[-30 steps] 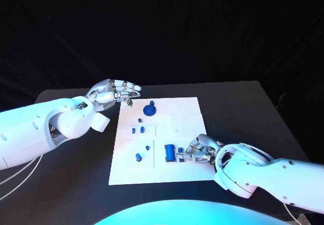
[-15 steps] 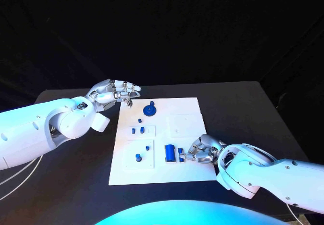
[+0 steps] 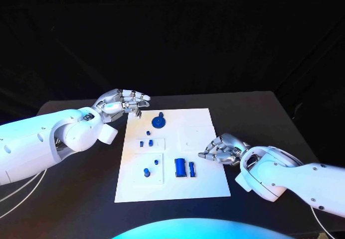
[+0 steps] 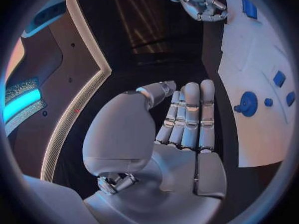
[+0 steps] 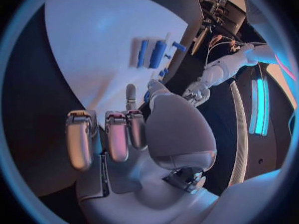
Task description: Assemble the parts on the task board
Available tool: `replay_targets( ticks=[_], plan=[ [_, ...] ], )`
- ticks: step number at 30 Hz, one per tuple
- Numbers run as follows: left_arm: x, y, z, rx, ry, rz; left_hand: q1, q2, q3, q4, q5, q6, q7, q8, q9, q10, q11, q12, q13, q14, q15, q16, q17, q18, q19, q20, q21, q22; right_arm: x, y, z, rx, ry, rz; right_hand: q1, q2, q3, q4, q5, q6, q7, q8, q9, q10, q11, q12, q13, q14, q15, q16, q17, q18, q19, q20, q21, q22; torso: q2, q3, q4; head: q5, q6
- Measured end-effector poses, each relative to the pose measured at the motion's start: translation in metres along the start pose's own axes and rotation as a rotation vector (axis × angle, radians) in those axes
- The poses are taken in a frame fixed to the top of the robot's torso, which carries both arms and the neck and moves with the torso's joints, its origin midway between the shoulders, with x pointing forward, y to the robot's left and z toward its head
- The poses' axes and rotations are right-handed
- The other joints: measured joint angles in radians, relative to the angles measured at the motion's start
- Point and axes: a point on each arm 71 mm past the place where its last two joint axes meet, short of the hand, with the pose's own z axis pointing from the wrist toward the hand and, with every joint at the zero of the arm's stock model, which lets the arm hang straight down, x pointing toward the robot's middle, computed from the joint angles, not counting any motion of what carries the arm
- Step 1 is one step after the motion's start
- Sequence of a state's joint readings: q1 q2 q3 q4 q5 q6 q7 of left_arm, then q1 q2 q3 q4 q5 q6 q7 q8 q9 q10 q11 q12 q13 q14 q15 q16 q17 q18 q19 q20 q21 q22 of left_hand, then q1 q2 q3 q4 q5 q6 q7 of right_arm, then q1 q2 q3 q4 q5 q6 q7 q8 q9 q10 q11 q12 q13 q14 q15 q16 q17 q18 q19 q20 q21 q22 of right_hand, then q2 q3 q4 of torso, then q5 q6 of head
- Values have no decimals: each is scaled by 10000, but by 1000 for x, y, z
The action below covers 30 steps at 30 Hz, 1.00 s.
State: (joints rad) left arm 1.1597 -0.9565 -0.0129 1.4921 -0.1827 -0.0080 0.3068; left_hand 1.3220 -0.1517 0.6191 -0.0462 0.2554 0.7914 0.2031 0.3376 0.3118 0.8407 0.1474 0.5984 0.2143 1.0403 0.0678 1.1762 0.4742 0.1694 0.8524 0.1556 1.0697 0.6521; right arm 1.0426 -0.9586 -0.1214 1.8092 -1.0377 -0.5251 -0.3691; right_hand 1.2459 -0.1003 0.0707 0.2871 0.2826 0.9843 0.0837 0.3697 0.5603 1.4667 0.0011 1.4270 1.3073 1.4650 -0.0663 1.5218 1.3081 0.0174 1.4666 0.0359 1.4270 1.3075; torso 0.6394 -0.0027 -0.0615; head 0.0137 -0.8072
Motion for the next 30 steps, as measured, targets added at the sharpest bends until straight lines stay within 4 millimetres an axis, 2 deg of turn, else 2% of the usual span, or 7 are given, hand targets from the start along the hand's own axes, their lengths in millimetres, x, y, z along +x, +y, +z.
replay_targets(
  ticks=[4, 8, 12, 17, 22, 24, 30],
  plan=[
    [-2, 2, 3, 55, -312, -144, -454, -186, -375, 430, -83, -107, -33, 115, 51, -118, -8, 136, -24, -303, 70, -126, -46, 0, -144, 144, -532, -339, -28, -4, 19, -512, -587, 1018, 519, -99, 166, 15, 62, -414, 188, -277, -95, -707, 206, -1862, 36, -11, 163, -883, -61, 517, -153, 183, -2717, 0, -105, -49, -55, 49, 193],
    [-10, 6, 11, 119, -1054, -147, -570, -322, -935, 990, -115, -220, -40, 347, 166, -428, 84, 134, -221, -1185, 185, -1096, -534, -1, -326, 326, -1963, -1267, -54, -7, 40, -927, -1178, 2193, 897, -167, 293, 9, -3, -1002, 463, -343, -19, -2970, 502, -5374, -1102, -717, 449, -3020, -2037, 1224, -1513, 454, -7466, -567, -244, -96, -101, 98, 445],
    [-20, 13, 23, 242, -1958, -229, -316, -385, -1069, 1360, -115, -126, -47, 605, 222, -119, 103, -396, -784, -2049, 356, -2840, -1428, -1, -697, 539, -3795, -2425, -75, -11, 64, -1213, -1828, 3063, 1293, -233, 504, -9, -81, -1576, 680, -343, -31, -4522, 754, -7437, -2722, -2215, 674, -5592, -4509, 1530, -2596, 657, -10785, -2221, -393, -111, -151, 136, 686],
    [-28, 22, 38, 518, -2970, -438, 123, -553, -826, 1685, -144, 11, -29, 108, -125, 1007, 169, -2451, -1482, -2099, 610, -6113, -2544, -1, -790, 910, -6208, -3979, -93, -20, 88, -1380, -2550, 3899, 1987, -415, 1601, 40, -637, -1934, 897, -497, -514, -5053, 972, -9482, -5358, -3346, 970, -8492, -6161, 1529, -3210, 986, -12623, -4099, -592, -111, -182, 173, 925],
    [-35, 28, 48, 822, -3721, -560, 184, -490, -969, 1789, -183, -125, -129, -385, -569, 1234, 381, -4091, -1512, -2599, 995, -8254, -3025, -2, -1231, 1265, -8091, -5143, -105, -21, 106, -1655, -3040, 4623, 1858, -887, 2926, -69, -756, -1765, 1118, -1159, -1369, -4724, 1347, -12023, -9152, -4254, 1559, -11787, -8001, 1528, -4479, 1596, -13603, -7046, -732, -105, -230, 236, 1156],
    [-35, 28, 47, 818, -3706, -567, -499, -88, -1986, 1527, -637, -1596, -507, -978, -1077, -600, 68, -4550, -1639, -4122, 698, -9037, -3384, -250, -2639, 763, -8703, -5477, -105, -20, 105, -1678, -3019, 4644, 1055, -630, 2377, -625, -1174, -3248, 769, -1699, -2240, -6199, 1132, -12603, -10193, -4945, 1431, -12677, -9103, 1352, -5425, 1292, -13738, -8486, -736, -105, -231, 240, 1163],
    [-26, 30, 46, 742, -3612, -642, -3360, 923, -4635, 853, -1845, -5573, -1469, -2489, -2364, -5518, -906, -5465, -1955, -8083, -171, -10767, -4242, -1098, -6345, -701, -9972, -6137, -96, -15, 100, -1738, -2893, 4913, -1985, 408, 425, -2047, -2222, -7425, -258, -2971, -4373, -11506, 409, -13674, -12049, -10765, 950, -14310, -11633, 428, -11111, 254, -14060, -11420, -754, -93, -121, 172, 1303]
  ],
)
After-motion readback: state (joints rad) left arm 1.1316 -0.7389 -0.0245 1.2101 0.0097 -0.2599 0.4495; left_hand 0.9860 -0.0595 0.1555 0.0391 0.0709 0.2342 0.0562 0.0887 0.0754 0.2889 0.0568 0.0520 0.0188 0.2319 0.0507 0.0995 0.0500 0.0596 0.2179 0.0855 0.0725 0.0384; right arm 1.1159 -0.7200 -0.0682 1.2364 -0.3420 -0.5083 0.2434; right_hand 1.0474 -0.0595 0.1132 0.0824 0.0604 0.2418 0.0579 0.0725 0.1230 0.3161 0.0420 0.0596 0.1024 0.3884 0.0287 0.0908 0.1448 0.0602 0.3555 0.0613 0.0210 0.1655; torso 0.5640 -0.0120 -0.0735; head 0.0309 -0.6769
